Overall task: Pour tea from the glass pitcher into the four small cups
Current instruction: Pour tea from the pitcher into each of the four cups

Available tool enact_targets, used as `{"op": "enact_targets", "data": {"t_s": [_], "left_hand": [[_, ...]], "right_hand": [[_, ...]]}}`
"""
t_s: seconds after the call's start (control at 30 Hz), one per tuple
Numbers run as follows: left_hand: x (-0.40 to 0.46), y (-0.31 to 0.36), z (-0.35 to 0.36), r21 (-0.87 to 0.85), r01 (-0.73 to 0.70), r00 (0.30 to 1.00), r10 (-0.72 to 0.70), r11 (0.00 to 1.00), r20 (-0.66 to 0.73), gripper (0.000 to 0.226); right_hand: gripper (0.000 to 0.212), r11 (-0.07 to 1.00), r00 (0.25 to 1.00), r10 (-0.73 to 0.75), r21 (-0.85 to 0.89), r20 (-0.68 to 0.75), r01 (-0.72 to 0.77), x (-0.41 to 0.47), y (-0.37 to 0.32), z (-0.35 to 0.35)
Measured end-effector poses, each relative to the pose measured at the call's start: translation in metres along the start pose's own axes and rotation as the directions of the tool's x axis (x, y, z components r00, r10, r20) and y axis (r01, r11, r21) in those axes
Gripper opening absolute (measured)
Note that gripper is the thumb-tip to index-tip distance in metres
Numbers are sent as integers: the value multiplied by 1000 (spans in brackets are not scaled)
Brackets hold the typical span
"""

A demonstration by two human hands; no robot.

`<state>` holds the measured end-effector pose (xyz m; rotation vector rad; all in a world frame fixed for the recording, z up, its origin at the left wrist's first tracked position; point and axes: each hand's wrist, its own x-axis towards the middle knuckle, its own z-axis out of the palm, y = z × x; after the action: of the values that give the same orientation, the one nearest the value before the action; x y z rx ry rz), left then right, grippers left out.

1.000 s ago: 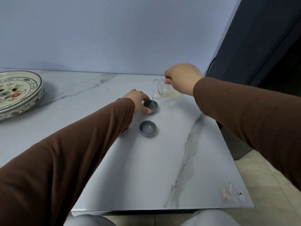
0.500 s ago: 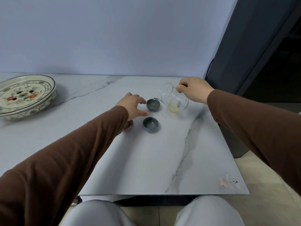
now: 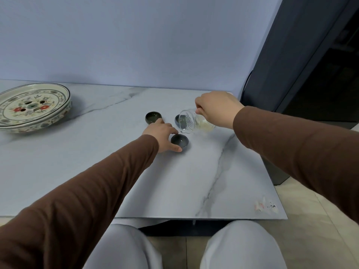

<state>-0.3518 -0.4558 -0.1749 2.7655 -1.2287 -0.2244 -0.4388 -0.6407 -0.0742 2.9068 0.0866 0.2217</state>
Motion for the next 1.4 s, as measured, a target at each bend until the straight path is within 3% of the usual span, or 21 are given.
{"op": "enact_targets", "data": {"t_s": [0.3,0.73,1.4], "left_hand": [[1,-2,5,-12,-5,1000,4,1000,-9,68],[1,-2,3,-34,-9,1000,9,999,-7,66],[-2,-2,4,-85,5,1000,-7,996,-23,65]], "right_hand": [[23,992,995,-101,-82,-24,99,0,-12,-2],[21,984,991,-132,-119,12,132,6,-22,-15],[16,905,962,-273,-329,33,268,-2,-47,-35]]}}
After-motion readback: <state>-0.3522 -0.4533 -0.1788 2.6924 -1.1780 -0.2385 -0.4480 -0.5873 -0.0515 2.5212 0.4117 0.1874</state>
